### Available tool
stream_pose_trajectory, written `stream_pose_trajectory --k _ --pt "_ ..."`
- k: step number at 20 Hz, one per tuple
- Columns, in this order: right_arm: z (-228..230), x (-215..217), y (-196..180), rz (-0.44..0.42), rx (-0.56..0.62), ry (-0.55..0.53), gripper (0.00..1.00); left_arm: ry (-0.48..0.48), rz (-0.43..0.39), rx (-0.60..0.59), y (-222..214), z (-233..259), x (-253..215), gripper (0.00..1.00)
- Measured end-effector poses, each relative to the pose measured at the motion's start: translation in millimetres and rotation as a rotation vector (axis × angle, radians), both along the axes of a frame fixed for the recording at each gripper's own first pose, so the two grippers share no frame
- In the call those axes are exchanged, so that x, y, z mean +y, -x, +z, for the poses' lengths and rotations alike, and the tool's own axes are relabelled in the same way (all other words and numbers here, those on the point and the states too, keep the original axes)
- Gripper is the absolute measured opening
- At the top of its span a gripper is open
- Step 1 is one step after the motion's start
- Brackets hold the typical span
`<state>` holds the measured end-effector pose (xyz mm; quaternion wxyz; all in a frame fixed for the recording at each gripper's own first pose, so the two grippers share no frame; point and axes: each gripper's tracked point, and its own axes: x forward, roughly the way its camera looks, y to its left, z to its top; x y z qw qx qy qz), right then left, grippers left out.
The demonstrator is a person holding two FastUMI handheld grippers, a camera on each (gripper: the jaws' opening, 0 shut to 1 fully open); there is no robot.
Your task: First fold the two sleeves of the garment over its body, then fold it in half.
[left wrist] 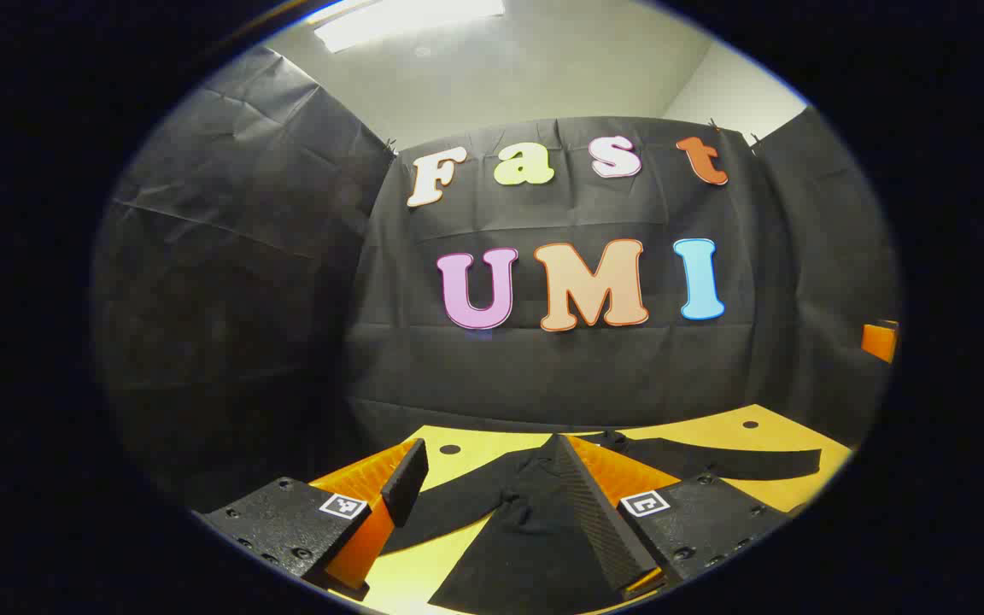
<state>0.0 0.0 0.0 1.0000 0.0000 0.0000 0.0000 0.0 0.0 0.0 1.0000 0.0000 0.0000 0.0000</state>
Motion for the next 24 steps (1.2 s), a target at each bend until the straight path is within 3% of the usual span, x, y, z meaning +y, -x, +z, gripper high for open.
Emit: stream_pose_trajectory --k 7,14,24 --pt "-4 1 3 0.010 0.011 0.008 0.99 -0.018 0.024 -0.004 7 -2 10 0.93" --pt "-8 4 0 0.016 0.024 0.021 0.98 0.027 0.036 0.027 14 -14 13 0.93" --pt "-16 3 0 0.037 0.048 0.009 0.99 0.045 0.014 -0.010 22 -4 4 0.93"
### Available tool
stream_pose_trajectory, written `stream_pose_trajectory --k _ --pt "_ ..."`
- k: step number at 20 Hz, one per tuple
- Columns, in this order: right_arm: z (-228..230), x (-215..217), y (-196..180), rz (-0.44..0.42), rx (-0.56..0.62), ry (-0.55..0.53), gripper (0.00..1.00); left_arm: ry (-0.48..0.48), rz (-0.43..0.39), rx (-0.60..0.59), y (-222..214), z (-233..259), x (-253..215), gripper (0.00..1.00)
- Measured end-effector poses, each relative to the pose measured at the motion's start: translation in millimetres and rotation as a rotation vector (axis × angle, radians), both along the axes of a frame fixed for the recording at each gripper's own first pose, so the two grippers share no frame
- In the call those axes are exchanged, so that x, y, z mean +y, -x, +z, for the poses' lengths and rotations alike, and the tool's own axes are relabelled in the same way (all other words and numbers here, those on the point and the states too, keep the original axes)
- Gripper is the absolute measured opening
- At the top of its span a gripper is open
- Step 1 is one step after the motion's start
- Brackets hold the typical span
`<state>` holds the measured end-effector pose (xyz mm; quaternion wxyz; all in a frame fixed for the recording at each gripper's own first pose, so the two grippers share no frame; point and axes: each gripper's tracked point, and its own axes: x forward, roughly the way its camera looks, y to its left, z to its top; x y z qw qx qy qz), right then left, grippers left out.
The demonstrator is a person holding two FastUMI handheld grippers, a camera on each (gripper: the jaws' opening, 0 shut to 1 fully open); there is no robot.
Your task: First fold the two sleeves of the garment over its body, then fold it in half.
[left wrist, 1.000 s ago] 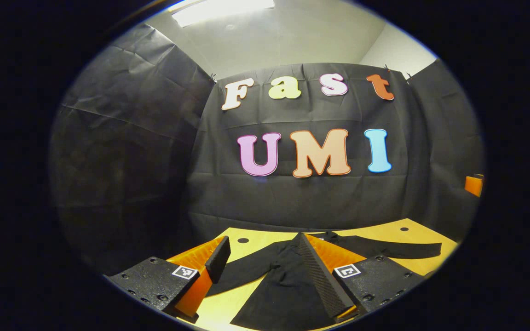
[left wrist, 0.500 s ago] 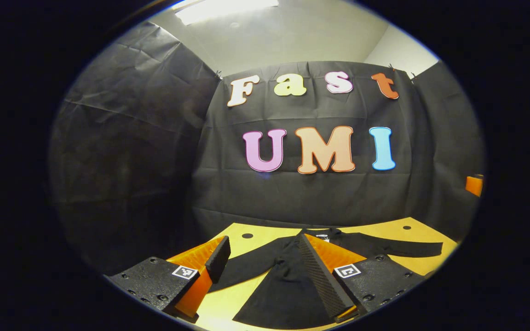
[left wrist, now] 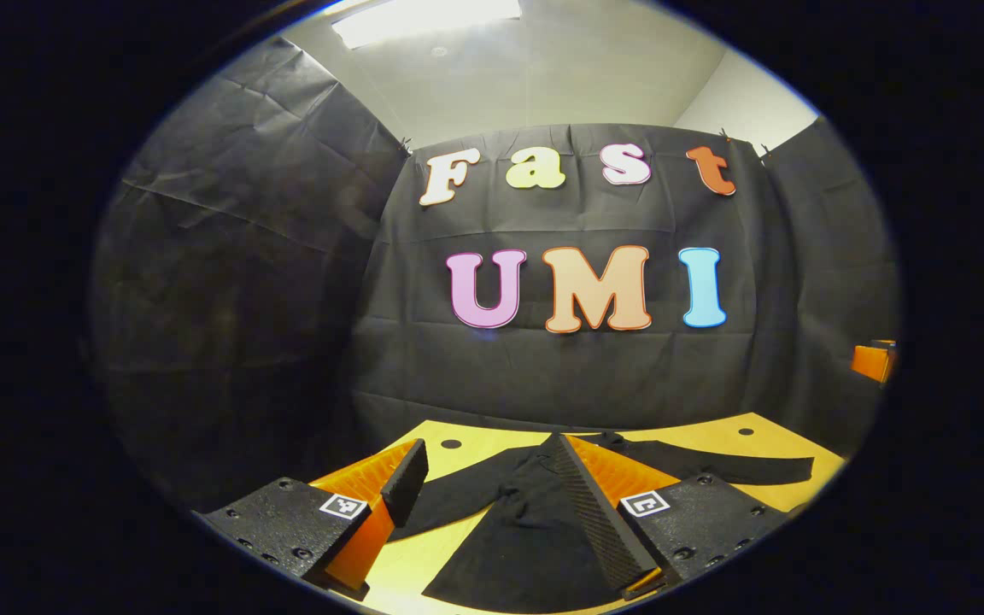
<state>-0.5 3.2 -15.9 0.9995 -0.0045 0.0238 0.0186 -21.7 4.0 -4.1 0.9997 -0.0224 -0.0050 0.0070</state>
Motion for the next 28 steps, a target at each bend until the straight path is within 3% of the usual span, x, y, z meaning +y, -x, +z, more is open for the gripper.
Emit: stream_pose_trajectory --k 14,28 --pt "-12 3 -12 0.040 0.041 0.001 0.98 -0.011 0.032 0.056 0 -8 4 0.92" --pt "-13 -47 -43 -0.056 0.034 0.009 0.99 -0.025 0.055 0.056 -11 -7 5 0.92"
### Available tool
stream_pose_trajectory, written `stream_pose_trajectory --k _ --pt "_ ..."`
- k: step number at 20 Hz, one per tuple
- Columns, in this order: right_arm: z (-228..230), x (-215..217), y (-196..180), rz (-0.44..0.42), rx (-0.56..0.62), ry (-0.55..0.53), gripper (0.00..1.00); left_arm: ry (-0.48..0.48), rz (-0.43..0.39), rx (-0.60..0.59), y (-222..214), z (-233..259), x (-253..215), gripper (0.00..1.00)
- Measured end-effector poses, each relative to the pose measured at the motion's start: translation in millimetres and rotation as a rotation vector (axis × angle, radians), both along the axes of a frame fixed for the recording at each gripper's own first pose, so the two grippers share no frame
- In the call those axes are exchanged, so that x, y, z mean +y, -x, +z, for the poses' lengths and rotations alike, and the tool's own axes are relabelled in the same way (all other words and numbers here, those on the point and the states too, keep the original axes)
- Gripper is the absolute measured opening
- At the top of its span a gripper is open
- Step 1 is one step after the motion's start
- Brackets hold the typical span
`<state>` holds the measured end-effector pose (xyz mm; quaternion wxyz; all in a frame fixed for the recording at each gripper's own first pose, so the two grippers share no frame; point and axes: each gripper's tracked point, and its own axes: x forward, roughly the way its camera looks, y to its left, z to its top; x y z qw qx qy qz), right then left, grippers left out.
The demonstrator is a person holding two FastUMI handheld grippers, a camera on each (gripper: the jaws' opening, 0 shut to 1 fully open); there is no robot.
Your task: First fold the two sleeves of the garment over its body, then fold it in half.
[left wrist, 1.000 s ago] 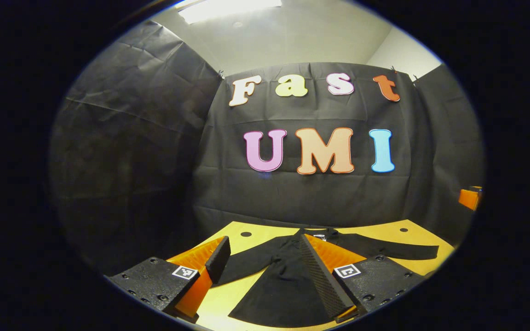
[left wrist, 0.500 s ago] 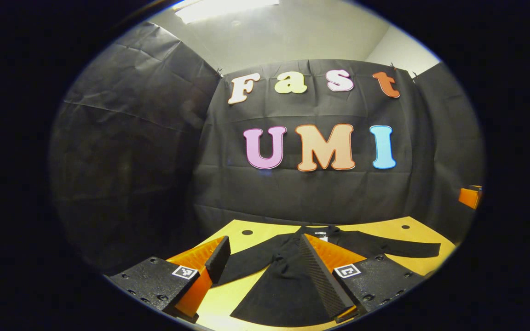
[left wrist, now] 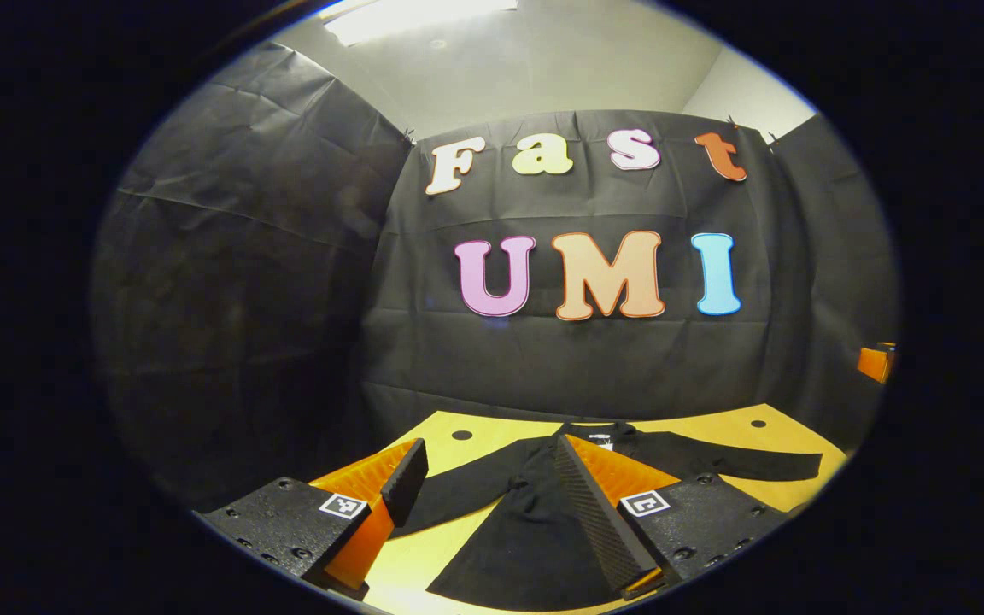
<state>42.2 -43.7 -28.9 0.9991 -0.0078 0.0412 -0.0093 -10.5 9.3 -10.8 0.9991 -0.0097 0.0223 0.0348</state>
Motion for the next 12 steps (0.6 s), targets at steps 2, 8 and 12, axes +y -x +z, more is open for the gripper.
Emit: stream_pose_trajectory --k 2,8,12 --pt "-4 -15 -9 -0.022 0.010 -0.002 0.99 -0.002 0.012 -0.002 0 1 1 0.92" --pt "-35 -68 -42 -0.117 0.064 -0.010 1.00 -0.029 0.049 -0.002 -2 4 6 0.93" --pt "-68 -105 -65 -0.182 0.116 -0.048 0.99 -0.028 0.074 -0.003 -1 6 7 0.93"
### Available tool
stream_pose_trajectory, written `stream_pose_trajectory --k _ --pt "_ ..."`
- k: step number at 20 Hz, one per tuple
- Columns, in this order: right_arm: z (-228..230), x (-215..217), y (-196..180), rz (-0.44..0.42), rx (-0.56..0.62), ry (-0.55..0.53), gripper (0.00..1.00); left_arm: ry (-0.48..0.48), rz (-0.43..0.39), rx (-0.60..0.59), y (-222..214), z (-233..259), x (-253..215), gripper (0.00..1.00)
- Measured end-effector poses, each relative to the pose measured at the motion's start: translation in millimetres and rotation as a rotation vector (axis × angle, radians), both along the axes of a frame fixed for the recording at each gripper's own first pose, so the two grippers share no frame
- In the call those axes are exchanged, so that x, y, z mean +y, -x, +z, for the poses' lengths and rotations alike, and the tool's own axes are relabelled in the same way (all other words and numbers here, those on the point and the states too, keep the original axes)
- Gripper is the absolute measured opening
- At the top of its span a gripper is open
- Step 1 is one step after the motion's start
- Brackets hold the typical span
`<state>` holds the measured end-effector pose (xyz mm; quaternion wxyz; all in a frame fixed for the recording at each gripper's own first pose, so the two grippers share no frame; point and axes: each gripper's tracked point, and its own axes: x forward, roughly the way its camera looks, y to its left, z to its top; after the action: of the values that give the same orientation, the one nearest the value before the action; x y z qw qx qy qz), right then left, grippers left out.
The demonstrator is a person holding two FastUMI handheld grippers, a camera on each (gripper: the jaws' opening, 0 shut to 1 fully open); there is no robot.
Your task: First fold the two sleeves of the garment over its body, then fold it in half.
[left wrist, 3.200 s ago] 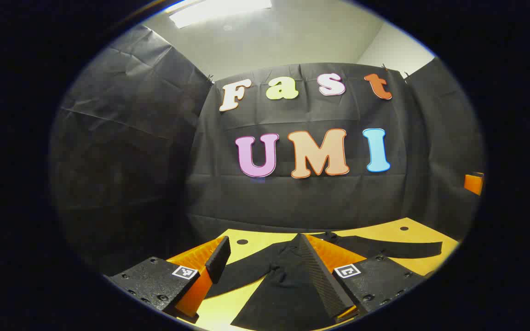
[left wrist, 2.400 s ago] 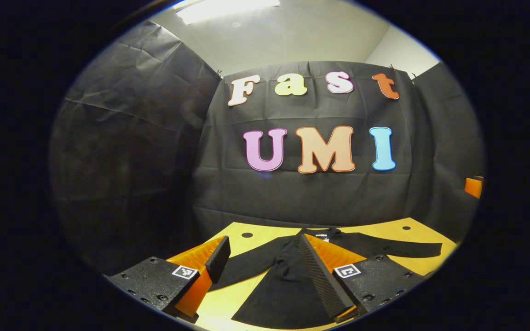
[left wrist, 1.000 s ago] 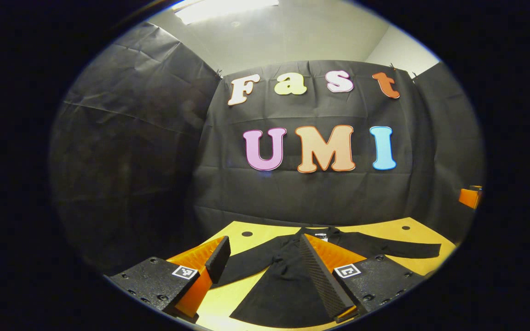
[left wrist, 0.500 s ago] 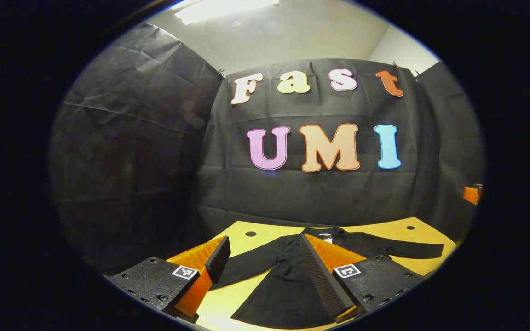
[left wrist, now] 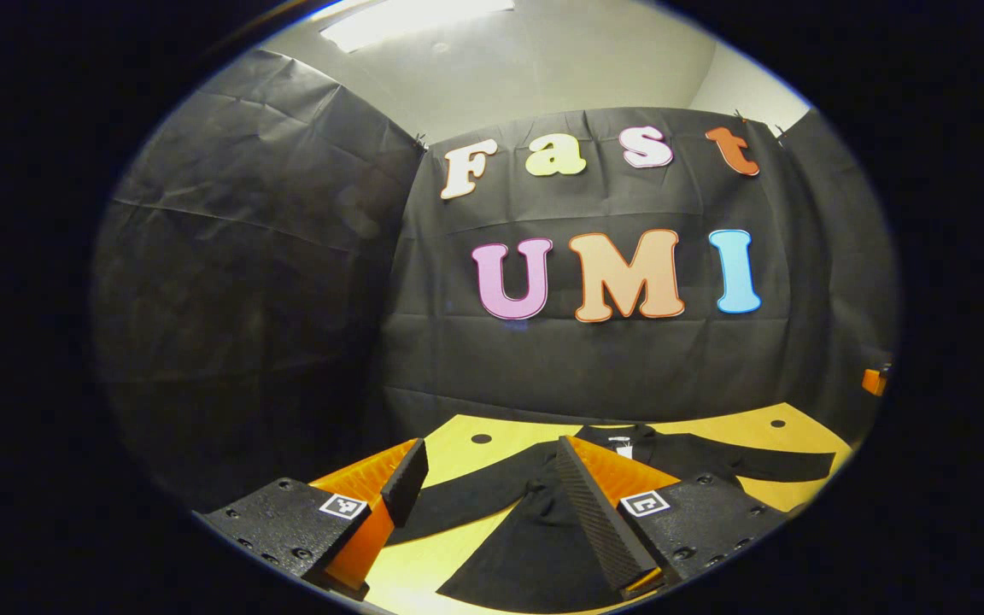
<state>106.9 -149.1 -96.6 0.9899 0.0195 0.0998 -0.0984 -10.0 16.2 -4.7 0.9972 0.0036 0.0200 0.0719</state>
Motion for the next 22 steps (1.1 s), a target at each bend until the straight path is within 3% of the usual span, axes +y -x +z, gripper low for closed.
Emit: stream_pose_trajectory --k 7,14,16,17,21,22 --pt "-74 -40 -40 -0.070 0.144 -0.045 0.96 -0.033 0.020 0.024 2 -2 -3 0.93" --pt "-152 -67 -53 -0.108 0.316 -0.137 0.94 -0.025 0.044 0.040 3 -4 -5 0.92" --pt "-165 -70 -51 -0.119 0.356 -0.140 0.98 -0.027 0.053 0.044 3 -4 -4 0.93" --pt "-173 -76 -52 -0.125 0.370 -0.147 0.94 -0.032 0.059 0.049 2 -5 -3 0.93" --pt "-192 -80 -57 -0.141 0.413 -0.161 0.94 -0.034 0.071 0.064 1 -10 -4 0.93" --pt "-196 -80 -58 -0.136 0.429 -0.160 0.98 -0.031 0.074 0.069 1 -11 -5 0.93"
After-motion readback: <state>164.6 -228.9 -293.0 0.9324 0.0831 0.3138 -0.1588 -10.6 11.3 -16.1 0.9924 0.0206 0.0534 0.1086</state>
